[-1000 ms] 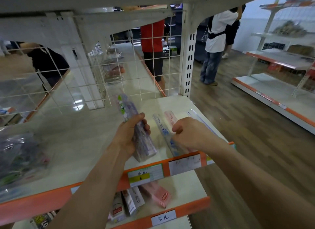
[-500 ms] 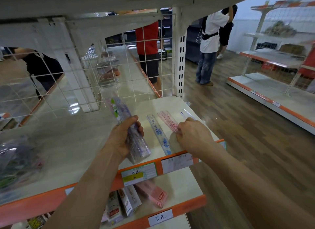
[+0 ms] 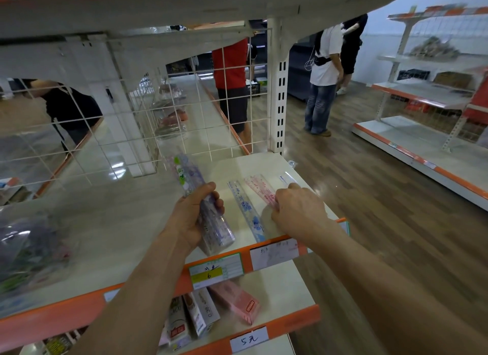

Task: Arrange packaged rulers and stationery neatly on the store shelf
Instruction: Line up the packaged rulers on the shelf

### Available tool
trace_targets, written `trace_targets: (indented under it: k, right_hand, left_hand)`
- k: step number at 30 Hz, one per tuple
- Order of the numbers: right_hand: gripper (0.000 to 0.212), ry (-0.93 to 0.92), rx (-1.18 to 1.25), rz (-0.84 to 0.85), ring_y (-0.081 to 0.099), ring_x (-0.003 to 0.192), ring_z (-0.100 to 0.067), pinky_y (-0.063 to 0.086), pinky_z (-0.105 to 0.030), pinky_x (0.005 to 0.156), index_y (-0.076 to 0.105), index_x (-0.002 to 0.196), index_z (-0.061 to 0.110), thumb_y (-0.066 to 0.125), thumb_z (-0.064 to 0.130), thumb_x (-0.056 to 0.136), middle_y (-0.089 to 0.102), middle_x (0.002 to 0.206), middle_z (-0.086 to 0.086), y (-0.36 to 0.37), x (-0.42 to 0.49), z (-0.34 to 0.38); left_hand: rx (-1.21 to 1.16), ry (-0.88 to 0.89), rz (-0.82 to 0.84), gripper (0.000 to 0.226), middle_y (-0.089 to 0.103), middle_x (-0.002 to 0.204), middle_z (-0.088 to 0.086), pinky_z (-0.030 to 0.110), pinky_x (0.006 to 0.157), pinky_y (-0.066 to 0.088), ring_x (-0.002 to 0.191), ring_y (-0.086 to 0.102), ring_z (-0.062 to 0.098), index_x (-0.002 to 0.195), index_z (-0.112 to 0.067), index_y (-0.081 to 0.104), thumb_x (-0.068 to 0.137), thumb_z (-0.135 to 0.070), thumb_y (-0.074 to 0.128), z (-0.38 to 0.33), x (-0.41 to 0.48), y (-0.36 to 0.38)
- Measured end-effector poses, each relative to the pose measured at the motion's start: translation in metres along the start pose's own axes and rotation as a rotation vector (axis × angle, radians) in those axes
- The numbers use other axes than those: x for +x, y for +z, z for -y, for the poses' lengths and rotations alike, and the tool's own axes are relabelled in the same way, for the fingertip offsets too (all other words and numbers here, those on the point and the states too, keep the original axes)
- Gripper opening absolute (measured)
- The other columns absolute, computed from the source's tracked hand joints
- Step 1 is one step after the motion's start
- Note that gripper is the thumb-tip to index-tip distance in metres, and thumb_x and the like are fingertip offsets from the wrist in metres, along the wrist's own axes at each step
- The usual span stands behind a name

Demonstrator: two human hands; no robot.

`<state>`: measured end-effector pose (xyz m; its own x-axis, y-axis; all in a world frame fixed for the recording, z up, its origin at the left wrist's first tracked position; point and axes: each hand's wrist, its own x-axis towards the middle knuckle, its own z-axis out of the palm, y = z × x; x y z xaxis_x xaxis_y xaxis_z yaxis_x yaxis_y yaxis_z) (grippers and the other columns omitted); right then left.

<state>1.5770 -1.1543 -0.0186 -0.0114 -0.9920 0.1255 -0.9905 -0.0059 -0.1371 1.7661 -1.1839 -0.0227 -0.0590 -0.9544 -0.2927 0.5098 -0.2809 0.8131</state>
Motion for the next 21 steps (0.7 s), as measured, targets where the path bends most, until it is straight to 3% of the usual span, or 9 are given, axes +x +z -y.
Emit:
trace_targets:
  k: [5, 10, 21]
  right_hand:
    - [0.037, -0.046, 0.006, -0.022, 0.050, 0.105, -0.023, 0.040, -0.032, 0.072, 0.057, 0.118, 0.017, 0.040, 0.041, 0.095, 0.054, 0.112, -0.006, -0.004, 0.005, 0.003]
    - [0.030, -0.036, -0.035, -0.035, 0.056, 0.097, -0.023, 0.036, -0.029, 0.067, 0.058, 0.110, 0.013, 0.040, 0.032, 0.096, 0.055, 0.107, -0.006, -0.004, 0.019, 0.010]
    - [0.027, 0.057, -0.079, -0.025, 0.060, 0.097, -0.023, 0.039, -0.029, 0.067, 0.056, 0.118, 0.014, 0.044, 0.024, 0.095, 0.056, 0.113, -0.007, -0.004, 0.028, 0.007]
  left_hand:
    - [0.008, 0.010, 0.013, 0.014, 0.058, 0.058, 0.004, 0.024, 0.047, 0.052, 0.045, 0.056, 0.014, 0.073, -0.010, 0.058, 0.086, -0.007, 0.062, 0.000, 0.000, 0.001]
    - [0.021, 0.016, 0.018, 0.014, 0.058, 0.058, 0.003, 0.024, 0.048, 0.052, 0.045, 0.056, 0.014, 0.073, -0.011, 0.057, 0.086, -0.007, 0.062, 0.001, 0.002, 0.001]
    - [0.014, 0.013, 0.017, 0.012, 0.058, 0.062, 0.005, 0.024, 0.048, 0.051, 0.046, 0.056, 0.015, 0.074, -0.010, 0.059, 0.085, -0.007, 0.063, 0.001, 0.003, 0.000]
